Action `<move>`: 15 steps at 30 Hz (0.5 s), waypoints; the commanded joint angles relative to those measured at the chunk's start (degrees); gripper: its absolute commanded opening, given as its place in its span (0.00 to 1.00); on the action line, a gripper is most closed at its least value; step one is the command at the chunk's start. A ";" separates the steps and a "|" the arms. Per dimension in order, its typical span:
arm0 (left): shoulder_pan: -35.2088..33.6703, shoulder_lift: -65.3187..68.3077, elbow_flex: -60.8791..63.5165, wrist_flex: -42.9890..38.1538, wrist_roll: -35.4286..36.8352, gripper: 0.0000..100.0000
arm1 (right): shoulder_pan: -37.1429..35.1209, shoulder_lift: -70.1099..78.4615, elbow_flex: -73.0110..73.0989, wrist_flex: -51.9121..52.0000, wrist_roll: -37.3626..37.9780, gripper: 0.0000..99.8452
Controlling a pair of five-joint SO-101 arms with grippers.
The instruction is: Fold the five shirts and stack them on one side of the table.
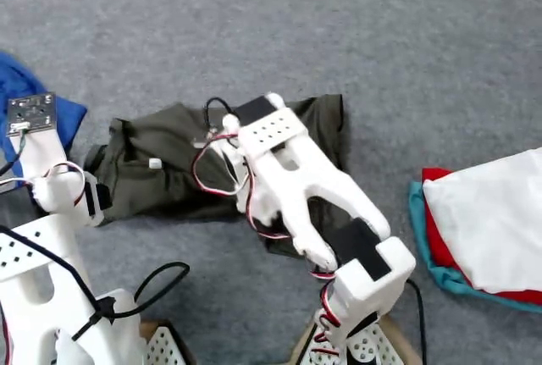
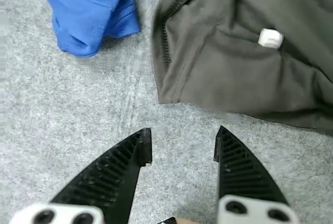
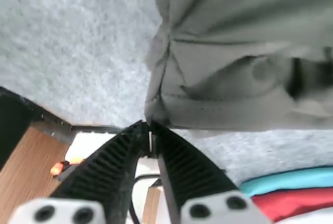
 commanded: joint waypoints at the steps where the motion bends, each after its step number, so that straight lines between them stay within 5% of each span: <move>1: -1.76 -1.36 -0.35 -0.26 -0.62 0.21 | -0.84 -3.91 2.77 -1.67 -0.53 0.01; 11: -2.29 -0.84 -0.70 -1.67 -1.76 0.21 | -0.57 -13.14 -0.04 1.32 1.49 0.17; 15: -2.46 0.40 -0.70 -6.07 4.40 0.21 | 2.33 -20.79 -5.93 0.88 -0.79 0.17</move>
